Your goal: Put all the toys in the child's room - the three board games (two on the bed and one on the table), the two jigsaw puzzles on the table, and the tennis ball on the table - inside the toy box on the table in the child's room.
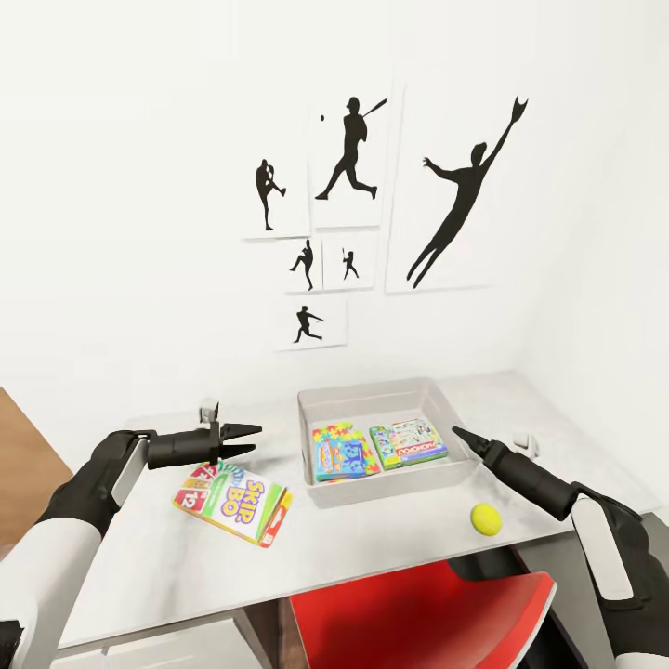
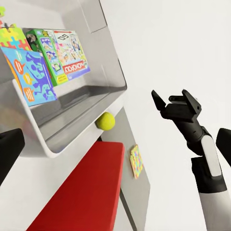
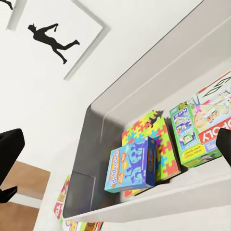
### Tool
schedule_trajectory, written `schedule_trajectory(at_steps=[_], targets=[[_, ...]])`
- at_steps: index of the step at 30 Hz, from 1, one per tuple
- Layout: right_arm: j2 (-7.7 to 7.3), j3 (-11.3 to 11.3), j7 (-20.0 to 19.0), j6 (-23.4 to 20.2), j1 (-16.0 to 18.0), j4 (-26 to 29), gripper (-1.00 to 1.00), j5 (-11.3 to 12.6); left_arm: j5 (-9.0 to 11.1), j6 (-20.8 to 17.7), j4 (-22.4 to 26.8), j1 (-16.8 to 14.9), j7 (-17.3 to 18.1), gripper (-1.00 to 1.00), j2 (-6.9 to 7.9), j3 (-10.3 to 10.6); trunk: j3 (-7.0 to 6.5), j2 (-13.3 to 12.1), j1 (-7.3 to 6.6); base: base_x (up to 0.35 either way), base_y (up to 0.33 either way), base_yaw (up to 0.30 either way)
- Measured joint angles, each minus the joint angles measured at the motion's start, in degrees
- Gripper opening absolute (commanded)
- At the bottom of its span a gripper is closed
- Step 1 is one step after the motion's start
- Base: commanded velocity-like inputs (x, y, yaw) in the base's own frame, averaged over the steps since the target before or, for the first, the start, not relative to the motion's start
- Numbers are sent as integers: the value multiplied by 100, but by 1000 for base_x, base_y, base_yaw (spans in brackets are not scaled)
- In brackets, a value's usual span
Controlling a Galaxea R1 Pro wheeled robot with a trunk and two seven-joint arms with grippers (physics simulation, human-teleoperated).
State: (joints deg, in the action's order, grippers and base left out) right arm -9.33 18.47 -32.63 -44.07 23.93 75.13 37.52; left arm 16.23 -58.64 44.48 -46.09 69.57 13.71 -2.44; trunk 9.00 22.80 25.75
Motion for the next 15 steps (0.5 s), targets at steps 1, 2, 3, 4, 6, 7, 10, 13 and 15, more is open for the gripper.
schedule_trajectory(at_steps=[1,2,3,4,6,7,10,13,15], targets=[[0,0,-1,0,0,0,100,0,0,0,0,0,0,100,0,0,0,0,0,0,0,0],[0,-1,-2,0,0,0,100,-1,0,0,0,0,0,100,0,0,-1,0,0,0,0,0],[0,-1,-1,-1,0,0,100,-1,0,0,0,0,2,100,0,0,-1,0,0,0,0,0],[0,-1,1,-1,0,0,100,0,0,0,0,0,3,100,2,0,-1,0,0,0,0,0],[4,-1,1,-1,0,0,100,-1,0,0,0,0,5,100,4,0,-1,0,0,0,0,0],[3,-1,2,-1,0,0,100,0,0,0,0,0,7,100,4,0,-1,0,0,0,0,0],[4,-2,1,3,0,0,100,-1,0,0,0,0,20,100,3,0,-1,0,0,0,0,0],[6,-2,-1,14,0,0,100,-1,0,0,0,0,27,100,4,-1,-2,0,0,0,0,0],[7,-2,-2,18,0,0,100,2,0,0,0,0,30,100,6,-1,-9,0,0,0,0,0]])
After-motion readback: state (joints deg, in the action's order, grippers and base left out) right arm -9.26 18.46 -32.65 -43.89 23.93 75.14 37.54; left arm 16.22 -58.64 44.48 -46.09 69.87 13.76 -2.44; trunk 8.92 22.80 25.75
